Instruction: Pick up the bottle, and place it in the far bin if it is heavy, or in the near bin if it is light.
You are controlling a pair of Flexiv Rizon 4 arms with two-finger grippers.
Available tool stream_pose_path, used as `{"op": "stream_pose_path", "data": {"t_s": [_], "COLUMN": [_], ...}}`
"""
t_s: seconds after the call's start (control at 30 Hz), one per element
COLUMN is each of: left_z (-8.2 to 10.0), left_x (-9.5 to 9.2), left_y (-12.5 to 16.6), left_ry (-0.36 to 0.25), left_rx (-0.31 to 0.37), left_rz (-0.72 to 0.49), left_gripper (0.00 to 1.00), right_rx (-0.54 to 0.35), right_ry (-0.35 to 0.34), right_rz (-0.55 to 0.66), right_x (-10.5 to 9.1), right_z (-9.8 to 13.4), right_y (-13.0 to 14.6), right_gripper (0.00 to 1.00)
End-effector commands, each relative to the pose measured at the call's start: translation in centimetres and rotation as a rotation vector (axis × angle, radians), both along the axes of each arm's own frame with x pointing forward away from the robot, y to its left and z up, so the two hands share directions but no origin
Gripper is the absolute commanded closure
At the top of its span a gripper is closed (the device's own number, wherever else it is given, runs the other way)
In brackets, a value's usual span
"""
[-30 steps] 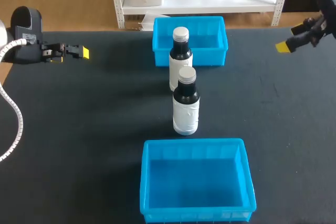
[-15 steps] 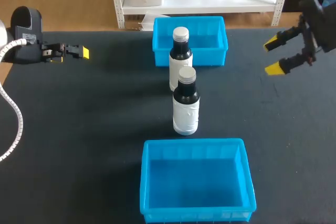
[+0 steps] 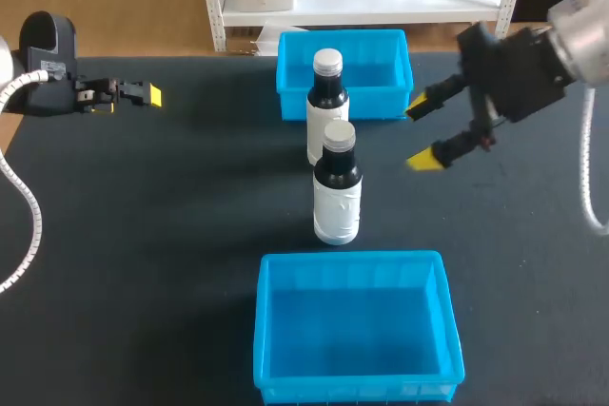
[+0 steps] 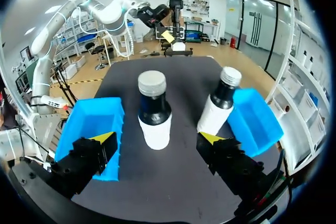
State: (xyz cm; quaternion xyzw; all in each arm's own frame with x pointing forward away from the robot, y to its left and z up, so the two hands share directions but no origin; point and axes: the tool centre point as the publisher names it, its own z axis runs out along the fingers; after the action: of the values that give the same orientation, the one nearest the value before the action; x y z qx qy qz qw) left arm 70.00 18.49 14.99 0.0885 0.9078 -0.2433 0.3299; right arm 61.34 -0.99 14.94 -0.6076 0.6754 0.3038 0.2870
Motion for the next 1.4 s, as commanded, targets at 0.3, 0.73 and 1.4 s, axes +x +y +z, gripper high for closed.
{"op": "stream_pose_path", "data": {"t_s": [0.3,0.73,1.4], "left_z": [0.0,0.0,0.0], "left_x": [0.0,0.0,0.0], "left_y": [0.0,0.0,0.0], "left_ry": [0.0,0.0,0.0], "left_rx": [0.0,0.0,0.0], "left_rz": [0.0,0.0,0.0], "left_gripper": [0.0,0.0,0.0], "right_rx": [0.027,0.036,0.081], "right_ry": [0.028,0.066,0.066], "right_rz": [0.072,0.054,0.047], "right_x": [0.1,-0.2,0.5], "right_z": [-1.7,-3.5,-3.4], "right_y": [4.5,7.6,8.9], "right_gripper": [0.0,0.0,0.0]}}
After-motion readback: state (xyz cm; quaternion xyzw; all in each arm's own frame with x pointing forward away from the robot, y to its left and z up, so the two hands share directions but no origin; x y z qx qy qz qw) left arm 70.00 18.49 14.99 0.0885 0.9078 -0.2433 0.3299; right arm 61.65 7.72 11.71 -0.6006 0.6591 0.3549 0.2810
